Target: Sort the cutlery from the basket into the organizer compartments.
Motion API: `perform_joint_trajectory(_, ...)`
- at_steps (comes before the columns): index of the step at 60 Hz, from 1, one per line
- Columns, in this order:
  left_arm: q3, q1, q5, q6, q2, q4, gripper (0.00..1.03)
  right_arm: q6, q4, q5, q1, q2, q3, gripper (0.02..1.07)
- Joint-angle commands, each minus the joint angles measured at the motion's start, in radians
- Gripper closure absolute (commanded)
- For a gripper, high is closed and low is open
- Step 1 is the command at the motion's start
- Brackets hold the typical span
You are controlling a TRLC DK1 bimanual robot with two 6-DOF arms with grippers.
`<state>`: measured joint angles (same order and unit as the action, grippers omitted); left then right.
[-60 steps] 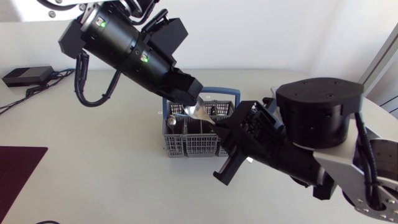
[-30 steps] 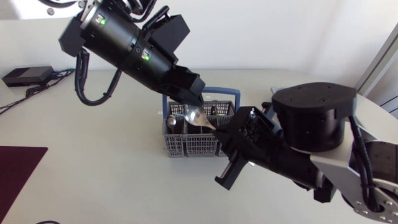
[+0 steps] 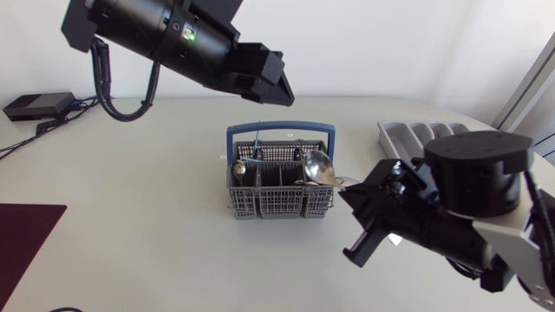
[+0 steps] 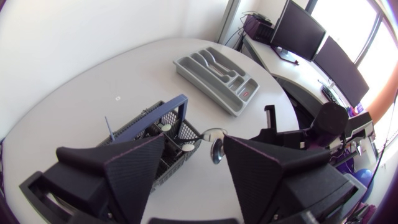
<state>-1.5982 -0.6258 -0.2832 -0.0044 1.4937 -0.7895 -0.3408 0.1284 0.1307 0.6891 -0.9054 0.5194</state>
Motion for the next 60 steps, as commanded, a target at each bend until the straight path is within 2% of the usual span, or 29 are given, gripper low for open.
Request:
perform_joint_trajectory(1, -0.003, 0.015, -0.007, -0.006, -0.016, 0.022, 0.36, 0.019, 0.034, -0.009, -0.069, 0.076, -0.021, 0.97)
perform_joint_trajectory(12, 0.058, 0.017, 0.001, 0.034, -0.010, 0.070, 0.36, 0.010, 0.085, -0.105, -0.304, 0.122, -0.013, 0.97)
perform_joint_trajectory(21, 0.112, -0.037, 0.042, 0.086, -0.004, 0.107, 0.36, -0.012, 0.083, -0.230, -0.536, 0.074, 0.008, 0.97)
perform_joint_trajectory(28, 0.164, -0.106, 0.107, 0.142, -0.004, 0.154, 0.36, -0.026, 0.062, -0.329, -0.703, -0.013, 0.039, 0.97)
perform_joint_trajectory(38, 0.248, -0.222, 0.220, 0.247, 0.013, 0.245, 0.36, -0.040, 0.028, -0.399, -0.858, -0.170, 0.102, 0.97)
perform_joint_trajectory(45, 0.305, -0.293, 0.308, 0.328, 0.037, 0.311, 0.36, -0.040, 0.016, -0.427, -0.933, -0.277, 0.160, 0.97)
perform_joint_trajectory(60, 0.457, -0.403, 0.492, 0.474, 0.077, 0.555, 0.36, -0.037, 0.011, -0.485, -1.024, -0.489, 0.281, 0.97)
